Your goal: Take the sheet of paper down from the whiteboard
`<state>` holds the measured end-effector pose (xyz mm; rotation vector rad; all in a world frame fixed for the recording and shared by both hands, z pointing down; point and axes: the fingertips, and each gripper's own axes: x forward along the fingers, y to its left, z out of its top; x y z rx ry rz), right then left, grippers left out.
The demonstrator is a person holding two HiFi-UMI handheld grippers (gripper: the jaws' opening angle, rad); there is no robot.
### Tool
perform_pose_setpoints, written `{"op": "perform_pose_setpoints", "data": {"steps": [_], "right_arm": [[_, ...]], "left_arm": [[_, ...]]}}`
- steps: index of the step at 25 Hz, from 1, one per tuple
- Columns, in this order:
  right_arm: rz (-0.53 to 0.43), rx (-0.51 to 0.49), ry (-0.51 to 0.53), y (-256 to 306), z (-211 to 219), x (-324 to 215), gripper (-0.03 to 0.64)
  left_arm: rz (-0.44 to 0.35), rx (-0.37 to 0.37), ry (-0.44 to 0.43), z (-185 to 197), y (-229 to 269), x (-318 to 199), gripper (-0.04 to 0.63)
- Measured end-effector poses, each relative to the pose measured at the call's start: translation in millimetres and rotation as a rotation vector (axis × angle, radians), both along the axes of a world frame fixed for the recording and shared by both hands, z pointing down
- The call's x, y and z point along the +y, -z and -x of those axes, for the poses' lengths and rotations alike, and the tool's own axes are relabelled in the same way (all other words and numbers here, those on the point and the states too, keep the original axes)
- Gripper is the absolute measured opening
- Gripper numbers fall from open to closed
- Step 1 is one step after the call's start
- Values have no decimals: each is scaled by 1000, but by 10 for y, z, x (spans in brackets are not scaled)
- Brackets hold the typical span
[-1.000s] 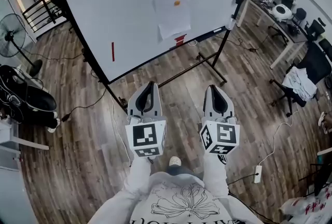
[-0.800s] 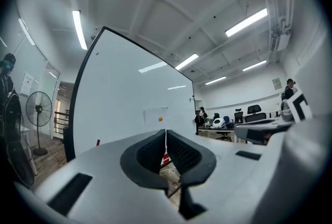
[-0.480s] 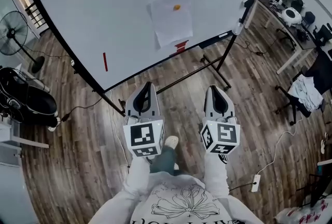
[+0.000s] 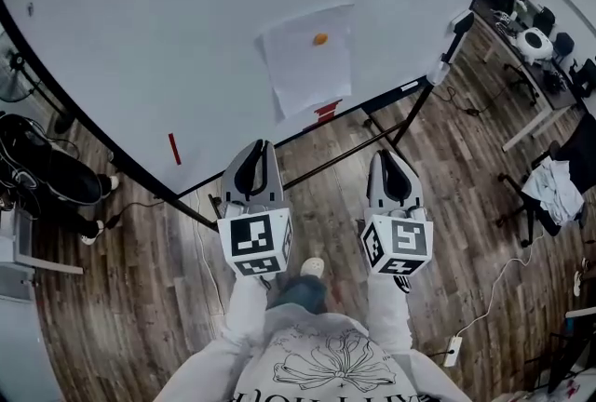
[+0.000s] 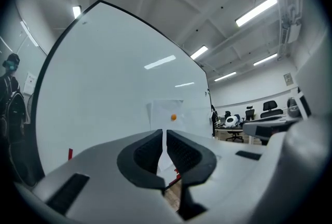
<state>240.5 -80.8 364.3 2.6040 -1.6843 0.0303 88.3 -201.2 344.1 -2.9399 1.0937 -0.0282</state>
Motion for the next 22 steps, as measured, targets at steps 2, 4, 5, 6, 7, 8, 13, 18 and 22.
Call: {"op": "perform_pose_setpoints", "data": {"steps": [2, 4, 5, 6, 7, 8, 13, 18, 22], "right_arm": [[2, 11, 16, 36, -145, -220, 15], [-2, 21, 31, 90, -302, -434, 15], [-4, 25, 37, 113, -382, -535, 15], [-6, 27, 43, 128, -455, -633, 15], [-8, 27, 49, 135, -518, -728, 15], [-9, 25, 54, 137, -572, -820, 15], [-13, 13, 100, 108, -730, -1249, 15], [-13, 20, 160, 100, -852, -1602, 17], [-20, 30, 225, 156, -948, -1840, 17]], "left_arm": [[-1, 4, 14, -159, 31, -219, 6], [-7, 11, 27, -316, 84, -420, 6], [-12, 14, 33, -392, 110, -510, 7], [-17, 15, 37, -461, 131, -593, 8], [-21, 12, 40, -524, 144, -669, 6], [-24, 8, 43, -580, 152, -740, 8], [-49, -9, 60, -756, 211, -1009, 8], [-78, 2, 82, -875, 308, -1214, 68], [-98, 3, 113, -982, 393, -1323, 88]]}}
